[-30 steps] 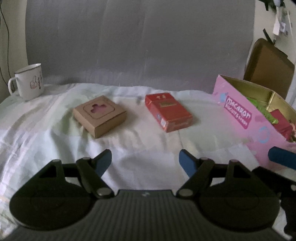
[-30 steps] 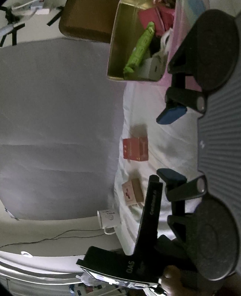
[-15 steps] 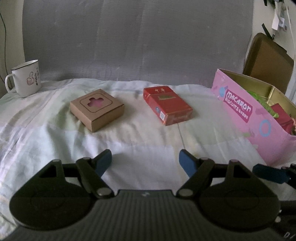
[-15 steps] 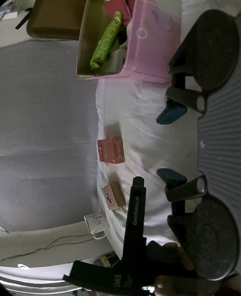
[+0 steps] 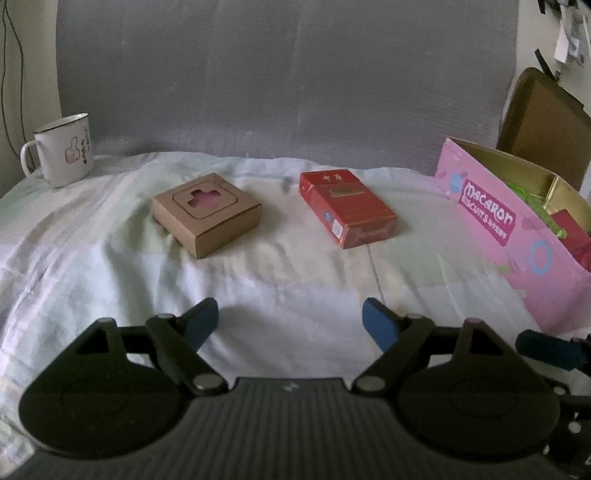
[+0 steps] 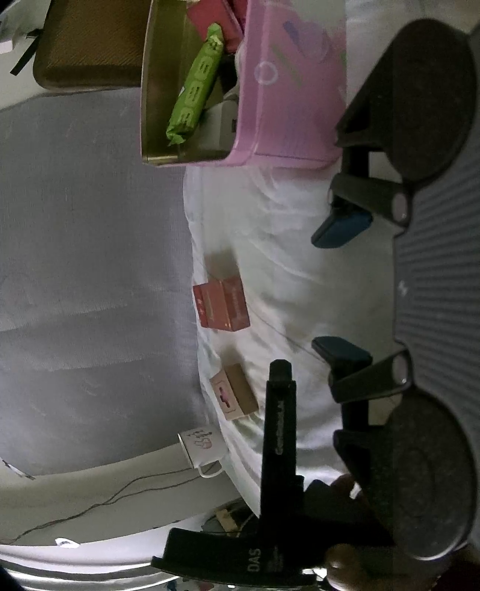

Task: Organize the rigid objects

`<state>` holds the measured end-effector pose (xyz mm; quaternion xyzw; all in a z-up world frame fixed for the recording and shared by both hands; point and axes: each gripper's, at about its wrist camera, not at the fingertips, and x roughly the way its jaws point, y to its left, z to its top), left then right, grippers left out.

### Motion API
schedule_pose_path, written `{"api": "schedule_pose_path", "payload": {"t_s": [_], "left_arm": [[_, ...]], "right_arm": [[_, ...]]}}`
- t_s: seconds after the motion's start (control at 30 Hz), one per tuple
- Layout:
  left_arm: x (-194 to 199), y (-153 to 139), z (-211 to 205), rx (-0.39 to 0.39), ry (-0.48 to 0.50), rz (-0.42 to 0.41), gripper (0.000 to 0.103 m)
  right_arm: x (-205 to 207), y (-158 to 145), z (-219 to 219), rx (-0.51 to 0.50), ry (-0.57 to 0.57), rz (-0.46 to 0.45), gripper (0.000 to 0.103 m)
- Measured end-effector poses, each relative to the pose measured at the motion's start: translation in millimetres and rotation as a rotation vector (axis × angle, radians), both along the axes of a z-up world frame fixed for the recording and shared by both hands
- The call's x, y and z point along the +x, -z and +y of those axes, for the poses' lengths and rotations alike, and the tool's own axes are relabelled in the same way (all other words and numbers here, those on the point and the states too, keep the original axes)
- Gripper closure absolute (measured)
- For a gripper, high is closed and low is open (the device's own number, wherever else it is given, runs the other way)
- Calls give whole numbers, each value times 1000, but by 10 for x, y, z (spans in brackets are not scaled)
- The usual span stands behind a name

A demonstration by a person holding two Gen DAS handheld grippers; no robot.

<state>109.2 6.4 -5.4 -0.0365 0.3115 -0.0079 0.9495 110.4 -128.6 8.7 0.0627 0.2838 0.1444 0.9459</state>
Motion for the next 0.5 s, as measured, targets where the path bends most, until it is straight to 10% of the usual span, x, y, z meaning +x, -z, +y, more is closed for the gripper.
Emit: {"api": "schedule_pose_path", "payload": {"t_s": [0.5], "left_arm": [[-50, -24, -40, 24, 45, -40, 16]], "right_arm": [[-28, -9, 31, -25, 4, 4, 44]]}}
